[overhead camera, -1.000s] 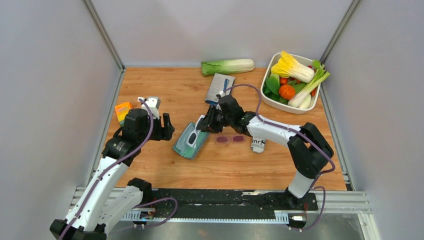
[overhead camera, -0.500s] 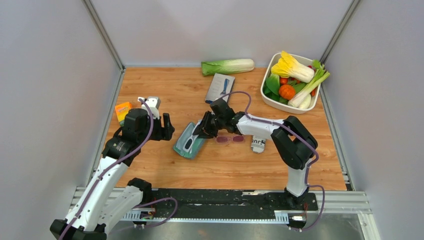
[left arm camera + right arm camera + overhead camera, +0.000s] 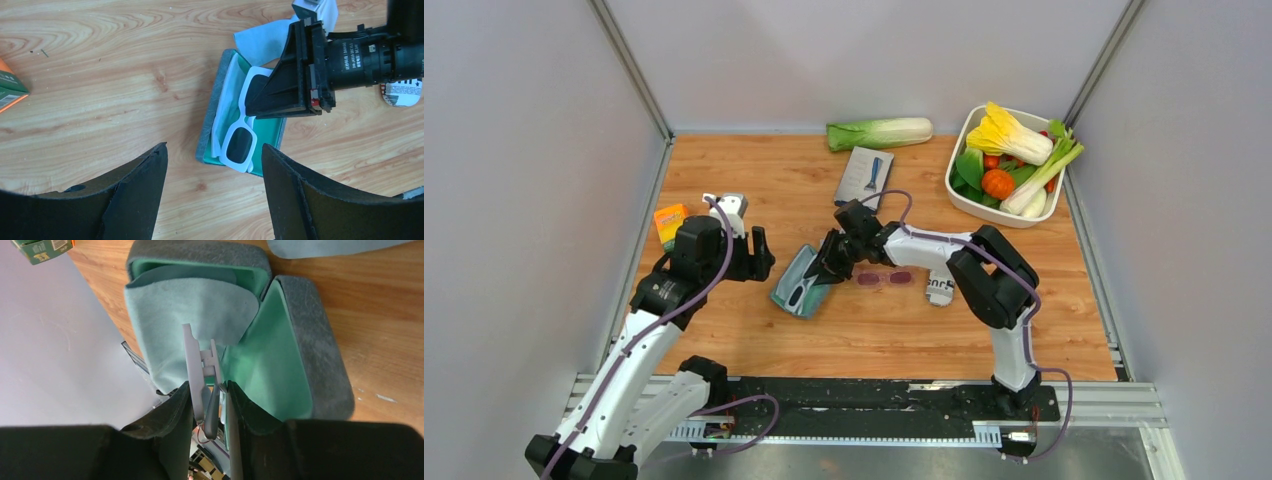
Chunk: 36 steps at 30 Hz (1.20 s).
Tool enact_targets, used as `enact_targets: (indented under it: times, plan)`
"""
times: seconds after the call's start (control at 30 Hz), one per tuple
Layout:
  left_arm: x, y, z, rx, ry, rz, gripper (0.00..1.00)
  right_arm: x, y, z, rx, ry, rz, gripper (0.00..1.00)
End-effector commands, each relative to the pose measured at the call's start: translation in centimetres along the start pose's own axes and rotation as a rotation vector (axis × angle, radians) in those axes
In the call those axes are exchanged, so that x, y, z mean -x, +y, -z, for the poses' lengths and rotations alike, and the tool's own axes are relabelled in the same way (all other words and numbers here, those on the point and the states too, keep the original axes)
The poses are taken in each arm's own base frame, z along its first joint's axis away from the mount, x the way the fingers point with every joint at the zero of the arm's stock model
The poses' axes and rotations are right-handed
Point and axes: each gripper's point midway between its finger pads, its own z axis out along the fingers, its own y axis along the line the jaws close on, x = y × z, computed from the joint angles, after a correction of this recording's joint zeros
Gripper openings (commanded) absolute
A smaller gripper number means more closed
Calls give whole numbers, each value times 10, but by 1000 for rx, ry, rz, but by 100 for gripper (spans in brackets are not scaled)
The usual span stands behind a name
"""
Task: Organize the sunglasses
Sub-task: Place the sunglasses in the sunglasses case.
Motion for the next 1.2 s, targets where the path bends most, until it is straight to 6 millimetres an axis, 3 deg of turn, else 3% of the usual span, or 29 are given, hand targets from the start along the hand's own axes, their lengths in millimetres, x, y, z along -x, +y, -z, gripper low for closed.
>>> enact_targets:
  times: [0.0,0.13,0.43,0.8,1.0,1.17]
  plan:
    - [7,0,-1,-10,-32,-25,77,-5,13,-6,14,53,-18,31]
    - [5,0,-2,-11,-27,-23,77,-3,14,-13,13,68,-20,32]
    - [0,-1,-9,-16,16,-23,77,-1,20,-11,27,62,-1,49]
    - [0,-1,-9,-19,11,-22,77,4,45,-1,105,31,58,45]
    - [-6,-1,-16,-25,51,-21,77,8,64,15,148,-5,126,52]
    - [-20,-9,-34,-76,147,-18,78,17,82,43,186,-61,200,59]
